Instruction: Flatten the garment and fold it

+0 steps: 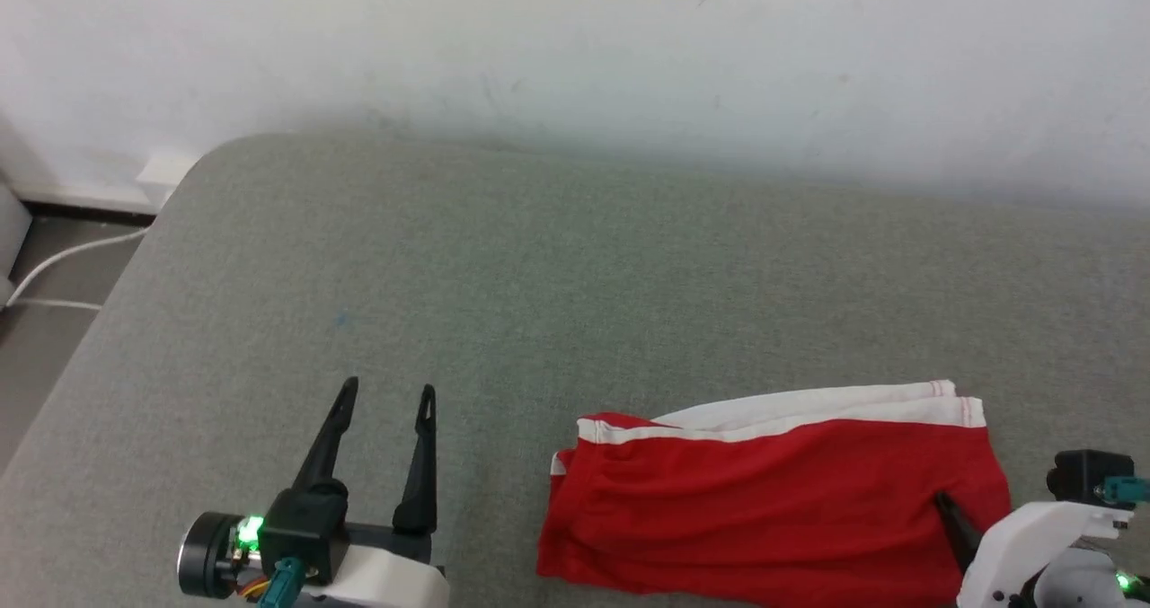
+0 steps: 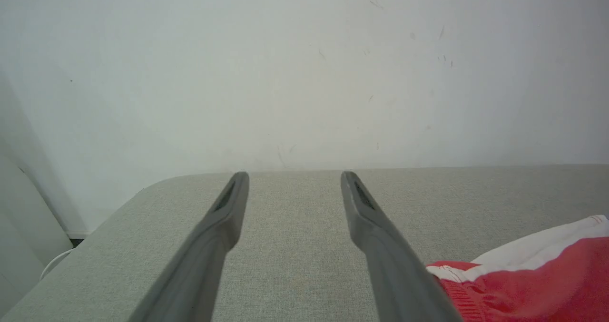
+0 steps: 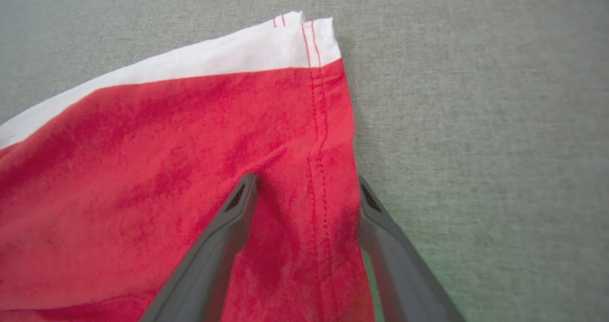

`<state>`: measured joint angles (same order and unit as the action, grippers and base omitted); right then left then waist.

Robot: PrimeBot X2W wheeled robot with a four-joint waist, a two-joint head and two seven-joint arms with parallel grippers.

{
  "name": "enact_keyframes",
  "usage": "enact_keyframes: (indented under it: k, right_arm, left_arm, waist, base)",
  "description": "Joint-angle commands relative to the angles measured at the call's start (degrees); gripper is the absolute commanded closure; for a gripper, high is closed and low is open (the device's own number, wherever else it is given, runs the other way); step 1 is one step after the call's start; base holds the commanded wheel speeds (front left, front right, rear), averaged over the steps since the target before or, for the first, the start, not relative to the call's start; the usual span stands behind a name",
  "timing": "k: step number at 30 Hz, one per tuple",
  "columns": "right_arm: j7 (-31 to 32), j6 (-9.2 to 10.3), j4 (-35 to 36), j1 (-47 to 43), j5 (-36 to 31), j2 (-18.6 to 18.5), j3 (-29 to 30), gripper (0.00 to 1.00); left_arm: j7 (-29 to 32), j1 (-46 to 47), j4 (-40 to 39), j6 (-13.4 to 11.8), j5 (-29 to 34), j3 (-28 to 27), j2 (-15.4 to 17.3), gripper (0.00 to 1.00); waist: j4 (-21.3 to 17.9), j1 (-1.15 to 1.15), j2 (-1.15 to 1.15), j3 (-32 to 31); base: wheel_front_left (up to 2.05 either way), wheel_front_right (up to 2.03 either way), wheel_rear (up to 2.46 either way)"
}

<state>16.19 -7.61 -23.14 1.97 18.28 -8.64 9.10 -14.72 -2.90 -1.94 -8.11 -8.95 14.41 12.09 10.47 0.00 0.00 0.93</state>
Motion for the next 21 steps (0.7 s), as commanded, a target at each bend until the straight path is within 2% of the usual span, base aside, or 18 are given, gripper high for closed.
enact_keyframes:
  k: [1, 5, 9, 10, 11, 12, 16, 21]
  right_arm:
    - [0.5, 0.12, -0.9, 1.3, 0.9, -0.2, -0.2, 0.00]
    - [2.1, 0.12, -4.1, 2.2, 2.6, -0.9, -2.1, 0.00]
    - [2.4, 0.12, -5.8, 2.3, 4.7, -1.7, -6.9, 0.00]
    - [2.3, 0.12, -6.0, 2.3, 5.5, -1.8, -8.0, 0.12]
    - [2.0, 0.12, -6.1, 2.3, 6.0, -2.2, -9.1, 0.81]
    - [1.5, 0.12, -6.2, 2.3, 6.2, -2.6, -10.0, 1.00]
    - [-1.2, 0.12, -7.1, 2.7, 6.3, -4.0, -11.5, 1.00]
    - [-4.8, 0.12, -8.1, 3.8, 5.7, -5.5, -9.7, 1.00]
  left_arm:
    - [-0.3, 0.6, 0.3, 0.7, 0.9, -0.6, -0.7, 0.00]
    - [-0.3, 1.3, 0.6, 2.1, 2.1, -1.2, -2.2, 0.00]
    - [-0.3, 2.0, 1.0, 3.2, 3.1, -2.0, -3.3, 0.00]
    - [-0.3, 2.0, 1.1, 3.4, 3.2, -2.3, -3.5, 0.00]
    - [-0.3, 2.0, 1.2, 3.6, 3.4, -2.5, -3.7, 0.00]
    - [-0.3, 2.0, 1.4, 3.7, 3.5, -2.8, -3.9, 0.00]
    - [-0.3, 1.4, 2.0, 4.5, 3.8, -3.8, -4.6, 0.00]
    - [-0.3, 0.7, 2.7, 5.5, 4.2, -4.8, -5.1, 0.00]
  waist:
    - [1.5, 0.00, 0.00, 1.6]
    - [2.6, 0.00, 0.00, 2.8]
    - [3.2, 0.00, 0.00, 3.5]
    - [3.3, 0.00, 0.00, 3.6]
    - [3.3, 0.00, 0.00, 3.7]
    - [3.3, 0.00, 0.00, 3.7]
    - [2.8, 0.00, 0.00, 2.9]
    - [1.7, 0.00, 0.00, 1.5]
  base:
    - [0.00, 0.00, 0.00]
    - [0.00, 0.00, 0.00]
    - [0.00, 0.00, 0.00]
    - [0.00, 0.00, 0.00]
    - [0.00, 0.00, 0.00]
    - [0.00, 0.00, 0.00]
    - [0.00, 0.00, 0.00]
    - [0.00, 0.00, 0.00]
